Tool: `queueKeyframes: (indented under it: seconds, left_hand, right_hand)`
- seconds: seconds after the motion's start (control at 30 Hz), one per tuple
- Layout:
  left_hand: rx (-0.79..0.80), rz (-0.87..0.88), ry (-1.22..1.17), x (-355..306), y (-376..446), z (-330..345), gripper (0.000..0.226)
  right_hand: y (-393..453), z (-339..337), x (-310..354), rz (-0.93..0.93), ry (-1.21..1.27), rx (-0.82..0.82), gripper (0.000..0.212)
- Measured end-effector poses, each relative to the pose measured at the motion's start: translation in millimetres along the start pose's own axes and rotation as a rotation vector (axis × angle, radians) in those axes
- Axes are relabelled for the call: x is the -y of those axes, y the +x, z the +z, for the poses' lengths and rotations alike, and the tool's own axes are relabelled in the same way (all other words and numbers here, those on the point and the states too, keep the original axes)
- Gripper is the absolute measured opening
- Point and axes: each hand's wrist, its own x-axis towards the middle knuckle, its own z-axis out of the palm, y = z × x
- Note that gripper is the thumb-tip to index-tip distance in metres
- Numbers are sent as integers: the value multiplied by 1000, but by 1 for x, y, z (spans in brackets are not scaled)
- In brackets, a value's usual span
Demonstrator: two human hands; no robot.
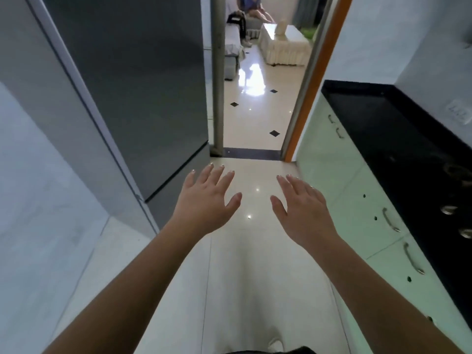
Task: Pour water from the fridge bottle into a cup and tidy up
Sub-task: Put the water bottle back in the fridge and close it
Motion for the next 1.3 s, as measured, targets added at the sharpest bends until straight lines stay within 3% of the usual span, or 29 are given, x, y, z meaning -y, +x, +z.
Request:
queueKeyframes:
  seconds: [0.13,0.33,0.77,1.3]
  left_hand:
    - [-41,-146,-44,38,-8,3,62]
    - [-89,-354,-54,66,-6,1,60]
    - [-61,-726,95,80,29,-7,61]
    - [-69,-889,178,167,31,-15,67]
  right_hand:
    - [32,8,32,-146,13,23,71]
    - [82,24,54,-339,15,89,60]
    - [192,44,87,-704,139,161,60]
    - [263,61,206,-914,138,151,61]
